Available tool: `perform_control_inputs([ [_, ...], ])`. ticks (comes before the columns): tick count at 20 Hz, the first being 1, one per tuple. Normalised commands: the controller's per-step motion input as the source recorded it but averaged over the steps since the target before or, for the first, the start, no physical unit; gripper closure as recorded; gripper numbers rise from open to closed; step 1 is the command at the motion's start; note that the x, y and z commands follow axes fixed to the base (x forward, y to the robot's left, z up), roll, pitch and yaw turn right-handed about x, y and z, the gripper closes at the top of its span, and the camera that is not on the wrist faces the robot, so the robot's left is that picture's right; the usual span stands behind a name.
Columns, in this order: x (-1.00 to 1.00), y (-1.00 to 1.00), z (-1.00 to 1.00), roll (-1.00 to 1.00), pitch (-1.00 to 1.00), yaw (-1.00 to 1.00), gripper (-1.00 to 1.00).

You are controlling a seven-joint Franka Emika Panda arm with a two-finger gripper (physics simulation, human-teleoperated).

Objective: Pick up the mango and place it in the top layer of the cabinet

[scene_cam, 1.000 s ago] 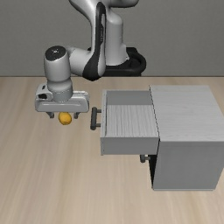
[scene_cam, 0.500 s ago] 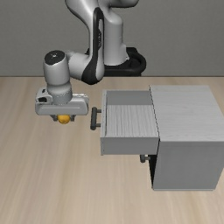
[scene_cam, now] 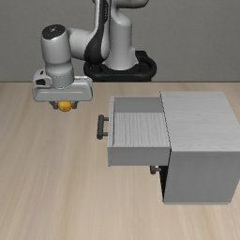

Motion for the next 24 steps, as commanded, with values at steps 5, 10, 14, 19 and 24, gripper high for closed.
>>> perform_control_inputs([
  [5, 0.00, 0.00, 1.00, 0.00, 0.00, 0.00, 1.00],
  [10, 0.00, 0.00, 1.00, 0.00, 0.00, 0.00, 1.00],
  [14, 0.00, 0.25, 0.75, 0.00, 0.00, 0.00, 1.00],
  [19, 0.00, 1.00, 0.00, 0.00, 0.00, 0.00, 1.00],
  [24, 0.00, 1.00, 0.00, 0.00, 0.00, 0.00, 1.00],
])
